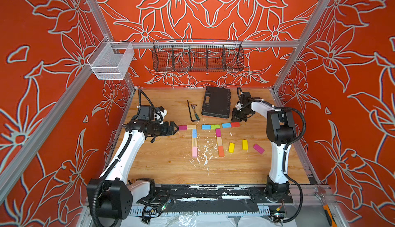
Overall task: Assemble the number 7 with building blocks
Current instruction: Assemble the building block at the center of the board.
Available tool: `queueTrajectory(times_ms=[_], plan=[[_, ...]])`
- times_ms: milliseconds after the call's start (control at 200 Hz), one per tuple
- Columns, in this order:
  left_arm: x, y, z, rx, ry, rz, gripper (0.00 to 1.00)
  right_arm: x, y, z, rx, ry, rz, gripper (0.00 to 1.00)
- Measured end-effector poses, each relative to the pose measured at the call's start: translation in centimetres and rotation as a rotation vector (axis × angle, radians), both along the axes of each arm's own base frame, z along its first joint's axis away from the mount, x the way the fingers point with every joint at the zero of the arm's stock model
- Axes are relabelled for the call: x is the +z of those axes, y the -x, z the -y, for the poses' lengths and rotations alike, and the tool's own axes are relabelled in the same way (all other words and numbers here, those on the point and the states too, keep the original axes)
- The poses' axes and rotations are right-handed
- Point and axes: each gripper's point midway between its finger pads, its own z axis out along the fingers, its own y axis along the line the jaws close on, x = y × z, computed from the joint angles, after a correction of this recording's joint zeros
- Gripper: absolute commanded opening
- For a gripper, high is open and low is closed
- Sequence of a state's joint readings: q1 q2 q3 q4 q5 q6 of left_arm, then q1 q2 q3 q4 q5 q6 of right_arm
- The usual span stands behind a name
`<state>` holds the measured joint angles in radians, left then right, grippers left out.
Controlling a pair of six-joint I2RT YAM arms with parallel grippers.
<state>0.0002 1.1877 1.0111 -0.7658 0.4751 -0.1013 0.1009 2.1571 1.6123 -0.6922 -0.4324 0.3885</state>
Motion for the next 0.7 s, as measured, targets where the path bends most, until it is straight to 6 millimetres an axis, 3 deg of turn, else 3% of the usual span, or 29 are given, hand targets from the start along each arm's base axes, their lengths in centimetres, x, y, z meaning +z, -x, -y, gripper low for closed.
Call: queueTrajectory(times_ms=[115,285,425,701], plan=[[0.0,0.0,0.0,0.001,-0.001,0.0,0.95,1.1,-0.5,2.2,-0.043,0.004,0.026,0.55],[0.0,0.0,0.0,0.0,-0.001,0.0,0.95,1.3,0.4,4.4,-0.076,0.001,0.02,0.57],[0.0,0.0,0.0,0.001,-0.001,-0.001,0.95,0.4,1.6,3.8,-0.058,-0.044,-0.015,0.57],[0.0,0.0,0.0,0.0,-0.001,-0.002,0.95,0.5,1.8,2.4,-0.029,-0.124,-0.003,0.57]])
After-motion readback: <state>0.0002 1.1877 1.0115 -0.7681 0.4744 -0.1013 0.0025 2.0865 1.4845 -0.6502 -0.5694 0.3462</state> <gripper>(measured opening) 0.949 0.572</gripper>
